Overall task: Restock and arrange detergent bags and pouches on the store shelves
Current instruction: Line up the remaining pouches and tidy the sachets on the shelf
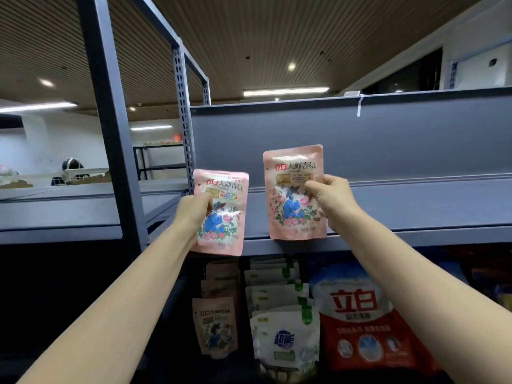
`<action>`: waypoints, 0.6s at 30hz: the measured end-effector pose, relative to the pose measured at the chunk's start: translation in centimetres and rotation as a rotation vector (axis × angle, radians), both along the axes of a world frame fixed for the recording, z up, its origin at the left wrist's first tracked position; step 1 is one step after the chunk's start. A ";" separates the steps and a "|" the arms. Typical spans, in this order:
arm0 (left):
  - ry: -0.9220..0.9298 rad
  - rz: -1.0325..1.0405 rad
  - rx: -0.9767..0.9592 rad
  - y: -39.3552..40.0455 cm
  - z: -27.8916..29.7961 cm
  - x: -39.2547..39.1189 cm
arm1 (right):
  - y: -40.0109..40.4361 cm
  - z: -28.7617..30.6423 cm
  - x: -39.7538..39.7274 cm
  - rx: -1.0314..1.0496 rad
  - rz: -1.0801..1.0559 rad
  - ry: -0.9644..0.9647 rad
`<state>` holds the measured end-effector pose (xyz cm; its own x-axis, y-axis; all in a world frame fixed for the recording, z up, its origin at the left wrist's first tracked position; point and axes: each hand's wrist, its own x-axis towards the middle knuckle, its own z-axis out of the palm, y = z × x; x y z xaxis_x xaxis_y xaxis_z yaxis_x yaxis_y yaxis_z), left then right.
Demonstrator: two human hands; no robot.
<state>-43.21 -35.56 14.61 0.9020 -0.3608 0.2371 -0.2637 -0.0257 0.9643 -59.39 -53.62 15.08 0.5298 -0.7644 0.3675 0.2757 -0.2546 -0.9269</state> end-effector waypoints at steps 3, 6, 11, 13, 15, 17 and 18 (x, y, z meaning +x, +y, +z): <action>-0.043 0.004 -0.180 0.6 -1.7 -0.6 | 0.8 -0.6 -0.5 -0.040 -0.065 -0.031; -0.056 0.029 -0.332 1.6 -3.4 -1.2 | 2.3 -1.6 -1.2 -0.054 -0.063 -0.090; -0.049 0.085 -0.389 3.6 -8.0 -1.9 | 5.1 -5.1 -1.8 -0.044 0.025 -0.100; -0.057 0.127 -0.306 4.1 -10.7 -1.9 | 5.9 -7.1 -1.8 -0.036 0.063 -0.077; -0.048 0.174 -0.175 4.5 -13.7 -1.9 | 6.6 -9.4 -1.6 -0.026 0.082 -0.040; 0.046 0.190 -0.034 4.7 -17.0 -1.7 | 7.1 -11.6 -1.3 -0.017 0.098 0.014; 0.113 0.186 0.059 4.8 -18.6 -1.4 | 7.4 -12.7 -1.1 -0.021 0.105 0.055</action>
